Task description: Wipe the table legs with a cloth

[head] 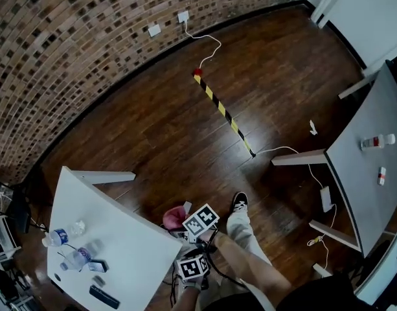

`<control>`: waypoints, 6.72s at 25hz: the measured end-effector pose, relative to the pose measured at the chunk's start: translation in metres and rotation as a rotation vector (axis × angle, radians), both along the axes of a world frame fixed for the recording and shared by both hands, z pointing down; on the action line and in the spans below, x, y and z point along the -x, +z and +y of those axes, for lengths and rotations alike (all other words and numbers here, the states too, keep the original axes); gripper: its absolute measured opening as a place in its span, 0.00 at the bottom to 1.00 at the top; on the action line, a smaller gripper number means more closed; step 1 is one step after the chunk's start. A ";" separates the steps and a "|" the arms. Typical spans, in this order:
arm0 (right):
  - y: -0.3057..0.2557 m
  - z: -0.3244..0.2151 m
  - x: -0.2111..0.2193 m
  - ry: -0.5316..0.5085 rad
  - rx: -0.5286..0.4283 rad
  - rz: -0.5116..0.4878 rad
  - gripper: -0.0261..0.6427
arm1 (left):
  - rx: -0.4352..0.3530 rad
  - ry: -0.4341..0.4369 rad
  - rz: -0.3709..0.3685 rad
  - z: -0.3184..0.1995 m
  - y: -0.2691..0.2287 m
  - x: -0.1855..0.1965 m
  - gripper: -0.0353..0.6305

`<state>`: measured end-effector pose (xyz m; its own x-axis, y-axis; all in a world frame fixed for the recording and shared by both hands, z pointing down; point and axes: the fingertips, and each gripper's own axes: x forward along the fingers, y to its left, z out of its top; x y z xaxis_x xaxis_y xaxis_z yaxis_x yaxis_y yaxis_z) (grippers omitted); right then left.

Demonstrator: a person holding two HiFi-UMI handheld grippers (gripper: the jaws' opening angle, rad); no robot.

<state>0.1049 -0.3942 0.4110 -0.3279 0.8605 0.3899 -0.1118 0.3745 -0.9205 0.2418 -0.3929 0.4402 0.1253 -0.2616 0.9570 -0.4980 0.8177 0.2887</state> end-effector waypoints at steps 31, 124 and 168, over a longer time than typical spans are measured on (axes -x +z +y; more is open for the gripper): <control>-0.075 -0.083 -0.074 -0.637 -0.404 -0.359 0.15 | -0.039 -0.263 -0.170 -0.037 -0.100 0.011 0.05; 0.085 0.168 0.464 -1.796 0.218 -0.317 0.19 | 0.105 -1.287 -0.134 0.048 0.073 0.569 0.05; 0.326 0.161 0.450 -1.717 -0.020 -0.093 0.17 | 0.176 -1.339 0.001 0.072 0.280 0.601 0.05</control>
